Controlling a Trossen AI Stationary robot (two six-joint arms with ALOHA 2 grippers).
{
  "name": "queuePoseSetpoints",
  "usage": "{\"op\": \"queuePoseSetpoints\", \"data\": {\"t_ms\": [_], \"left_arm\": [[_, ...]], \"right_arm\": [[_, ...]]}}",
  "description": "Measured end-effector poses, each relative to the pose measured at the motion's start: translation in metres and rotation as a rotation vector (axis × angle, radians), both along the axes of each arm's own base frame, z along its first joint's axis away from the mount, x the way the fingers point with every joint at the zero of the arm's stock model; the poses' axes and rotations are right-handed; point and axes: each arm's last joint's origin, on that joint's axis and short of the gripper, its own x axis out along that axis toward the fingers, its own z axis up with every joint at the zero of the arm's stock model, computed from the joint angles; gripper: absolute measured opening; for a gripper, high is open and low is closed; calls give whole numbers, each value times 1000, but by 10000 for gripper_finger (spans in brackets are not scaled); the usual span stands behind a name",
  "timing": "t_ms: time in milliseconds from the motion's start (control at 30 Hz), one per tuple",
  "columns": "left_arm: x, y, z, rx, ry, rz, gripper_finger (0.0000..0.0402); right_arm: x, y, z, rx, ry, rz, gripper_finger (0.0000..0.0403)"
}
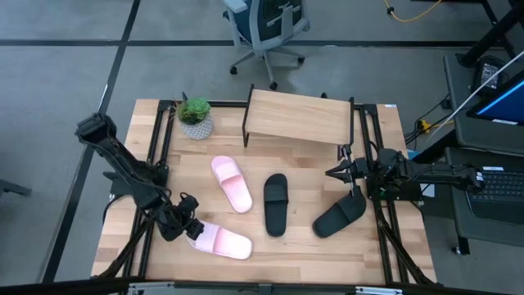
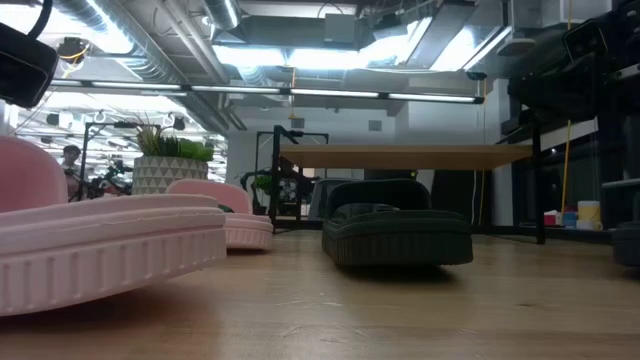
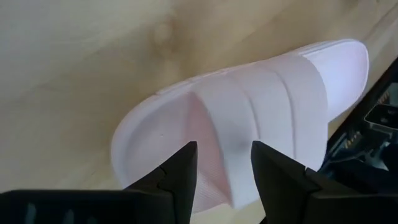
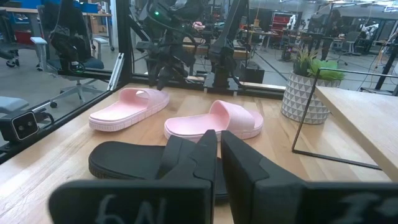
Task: Pick and place slides into the shelf
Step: Put the bottom pink slide on the shelf
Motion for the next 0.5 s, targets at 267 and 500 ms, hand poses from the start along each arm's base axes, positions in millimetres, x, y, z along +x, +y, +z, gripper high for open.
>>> {"op": "queuePoseSetpoints", "data": {"t_ms": [267, 500], "left_arm": [[8, -7, -5, -24, -22, -54, 143], [8, -7, -5, -24, -22, -56, 142]], "right_arm": [[0, 0, 0, 0, 0, 0, 26], [0, 0, 0, 1, 0, 0, 26]]}}
